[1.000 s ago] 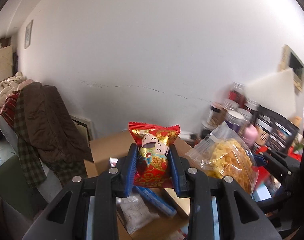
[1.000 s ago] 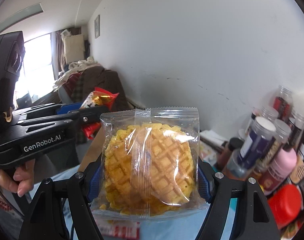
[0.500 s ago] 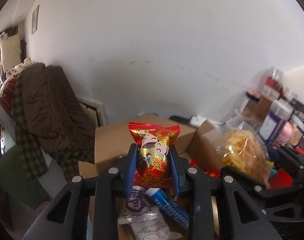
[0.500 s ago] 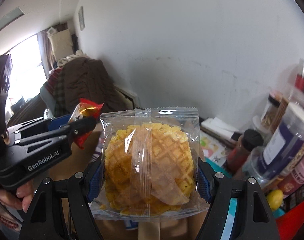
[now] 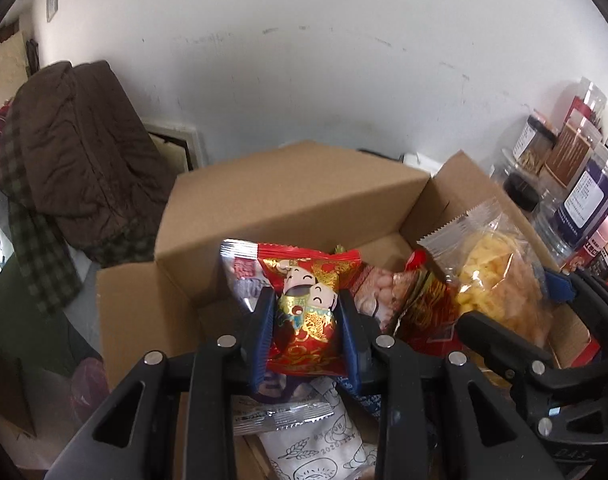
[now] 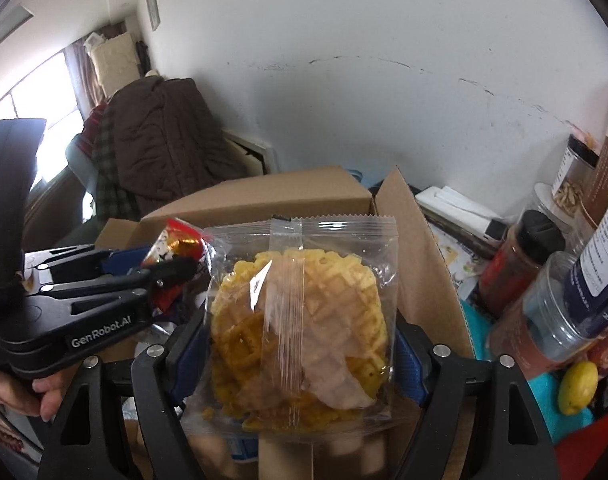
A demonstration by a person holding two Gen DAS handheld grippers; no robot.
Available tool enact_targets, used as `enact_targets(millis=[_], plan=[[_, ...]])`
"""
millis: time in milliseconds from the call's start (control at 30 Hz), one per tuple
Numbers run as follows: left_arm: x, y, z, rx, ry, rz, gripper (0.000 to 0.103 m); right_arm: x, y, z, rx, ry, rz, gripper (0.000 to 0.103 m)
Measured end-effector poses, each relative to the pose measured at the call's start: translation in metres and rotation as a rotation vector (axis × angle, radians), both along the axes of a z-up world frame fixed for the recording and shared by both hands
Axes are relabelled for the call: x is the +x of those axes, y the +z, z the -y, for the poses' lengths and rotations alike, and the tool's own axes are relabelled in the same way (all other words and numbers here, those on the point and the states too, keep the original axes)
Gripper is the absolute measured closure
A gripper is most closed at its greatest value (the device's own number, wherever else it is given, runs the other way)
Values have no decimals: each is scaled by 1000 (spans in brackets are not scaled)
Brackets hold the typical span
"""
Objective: Organize snacks
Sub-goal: 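Lower both bags into the cardboard box and open both tools, then withdraw both open tools from the box toward the lollipop and red-white packet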
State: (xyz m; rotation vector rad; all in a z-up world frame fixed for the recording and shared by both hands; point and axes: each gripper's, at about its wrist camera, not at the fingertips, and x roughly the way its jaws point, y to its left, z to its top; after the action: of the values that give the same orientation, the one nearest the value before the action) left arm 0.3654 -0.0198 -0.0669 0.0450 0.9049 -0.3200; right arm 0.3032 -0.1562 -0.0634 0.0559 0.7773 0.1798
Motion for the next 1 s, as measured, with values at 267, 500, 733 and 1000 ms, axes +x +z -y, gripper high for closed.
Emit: enact_targets(millis=[267,500,733,1000], plan=[[5,-8,6,42,11,-50,72,-1,-1,-2,8,5,-24,11],[0,2,6,82,36,-31,67,-8,6,-2,-37,-17,-7,11],[-19,36,1,77,59,43,39,-24,28,0,-55,-36,23,11],[-50,93,-18,49,85,139,39,-56,77,-8,-81,-38,112,11]])
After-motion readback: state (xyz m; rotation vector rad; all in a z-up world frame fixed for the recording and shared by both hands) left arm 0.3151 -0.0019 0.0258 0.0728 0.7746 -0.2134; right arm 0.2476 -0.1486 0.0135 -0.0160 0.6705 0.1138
